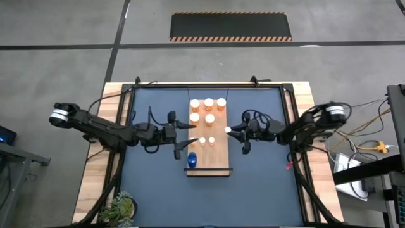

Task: Pick and place medicine bottles onto shelf by color
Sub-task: Put the small yellow pill bottle on the shelf

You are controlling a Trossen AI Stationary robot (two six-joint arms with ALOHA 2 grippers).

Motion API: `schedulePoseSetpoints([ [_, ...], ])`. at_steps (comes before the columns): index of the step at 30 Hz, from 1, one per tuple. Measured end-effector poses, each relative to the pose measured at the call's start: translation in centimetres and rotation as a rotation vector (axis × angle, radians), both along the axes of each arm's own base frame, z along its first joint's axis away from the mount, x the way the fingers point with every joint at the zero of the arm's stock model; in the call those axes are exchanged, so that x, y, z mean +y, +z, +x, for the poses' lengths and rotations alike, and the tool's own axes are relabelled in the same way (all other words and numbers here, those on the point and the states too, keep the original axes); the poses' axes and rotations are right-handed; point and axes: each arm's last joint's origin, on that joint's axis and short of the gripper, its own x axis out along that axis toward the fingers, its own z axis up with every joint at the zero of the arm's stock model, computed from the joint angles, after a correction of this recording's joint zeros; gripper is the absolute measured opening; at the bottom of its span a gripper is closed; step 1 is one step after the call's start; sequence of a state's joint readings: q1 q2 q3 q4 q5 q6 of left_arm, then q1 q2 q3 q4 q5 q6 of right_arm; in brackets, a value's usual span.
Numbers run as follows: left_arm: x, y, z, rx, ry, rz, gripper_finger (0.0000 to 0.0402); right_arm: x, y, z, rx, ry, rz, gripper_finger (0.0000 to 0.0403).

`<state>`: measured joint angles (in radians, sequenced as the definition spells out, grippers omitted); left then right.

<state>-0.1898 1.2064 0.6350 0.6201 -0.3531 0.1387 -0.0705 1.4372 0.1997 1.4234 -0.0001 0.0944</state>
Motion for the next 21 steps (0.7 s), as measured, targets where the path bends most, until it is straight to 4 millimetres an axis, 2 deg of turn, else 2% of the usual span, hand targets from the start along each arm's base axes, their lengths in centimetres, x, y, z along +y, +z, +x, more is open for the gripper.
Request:
schedulePoseSetpoints([
  [5, 0.0, 0.3, -0.2, -0.009, 0.000, 0.001, 0.0219, 0.9, -1.8, 0.7, 0.008, 0.039, -0.010, 0.0068],
  [11, 0.0, 0.3, -0.2, -0.009, -0.001, 0.004, 0.0219, 1.7, -4.1, 2.3, 0.101, 0.072, -0.023, 0.0068],
  [15, 0.0, 0.2, -0.2, -0.001, 0.000, 0.006, 0.0219, 1.8, -4.7, 3.0, 0.118, 0.076, -0.024, 0.0068],
  [21, 0.0, 0.2, -0.2, 0.000, -0.001, 0.006, 0.0219, 1.7, -4.9, 3.0, 0.129, 0.057, -0.045, 0.0068],
])
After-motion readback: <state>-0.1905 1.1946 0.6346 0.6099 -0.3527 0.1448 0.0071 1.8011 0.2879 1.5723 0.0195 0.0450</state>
